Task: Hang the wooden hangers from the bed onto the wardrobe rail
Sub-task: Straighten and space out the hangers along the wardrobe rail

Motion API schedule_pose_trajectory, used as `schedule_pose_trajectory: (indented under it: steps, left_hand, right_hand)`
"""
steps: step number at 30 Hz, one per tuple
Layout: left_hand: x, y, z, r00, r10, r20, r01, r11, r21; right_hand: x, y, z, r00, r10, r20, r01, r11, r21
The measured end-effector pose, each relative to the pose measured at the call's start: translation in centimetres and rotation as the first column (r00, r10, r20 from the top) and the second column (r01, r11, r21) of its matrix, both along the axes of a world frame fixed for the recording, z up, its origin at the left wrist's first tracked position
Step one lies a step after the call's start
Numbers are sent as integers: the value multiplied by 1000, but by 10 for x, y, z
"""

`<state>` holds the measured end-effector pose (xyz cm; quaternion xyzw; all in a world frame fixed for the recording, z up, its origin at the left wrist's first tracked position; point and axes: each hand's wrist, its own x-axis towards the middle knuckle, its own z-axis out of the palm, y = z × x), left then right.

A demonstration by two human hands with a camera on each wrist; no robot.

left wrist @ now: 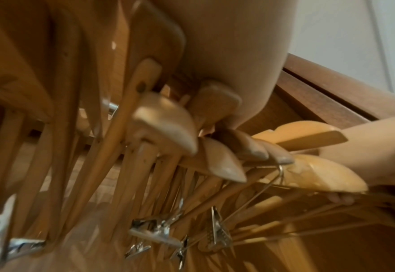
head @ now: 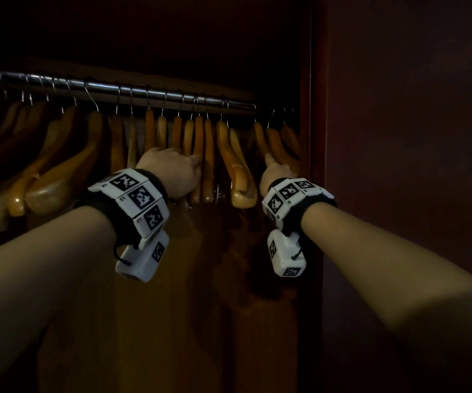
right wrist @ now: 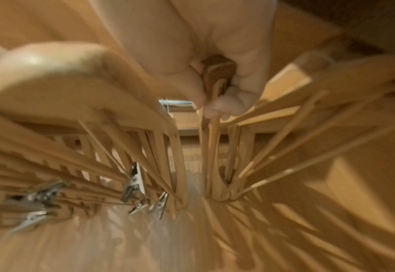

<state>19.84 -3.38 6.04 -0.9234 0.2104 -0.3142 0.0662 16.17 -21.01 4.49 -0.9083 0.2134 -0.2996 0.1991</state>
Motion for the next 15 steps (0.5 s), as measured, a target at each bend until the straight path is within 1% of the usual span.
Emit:
schedule_pose_trajectory:
  steps: [4,7,11,13,15]
  left_hand:
    - [4,0,0,1000,-17,11,17,1000,12]
    - [4,0,0,1000,-9,14,9,1000,14]
    - [4,0,0,1000,-17,24,17,1000,18]
    - [5,1,1,1000,-13,27,12,1000,22]
    - [5,2,1,1000,-14,23,14,1000,20]
  right_hand:
    - [-1,-2,-2,999,30,31,-30,999,9]
    - [-1,-2,-3,999,26,48,-26,1000,-1]
    - [0,2,-6,1000,5,2,-5,1000,-13]
    - [2,4,-8,999,-37,28,40,995,-88]
    - [3,6,-6,986,-36,161,68,978,-198]
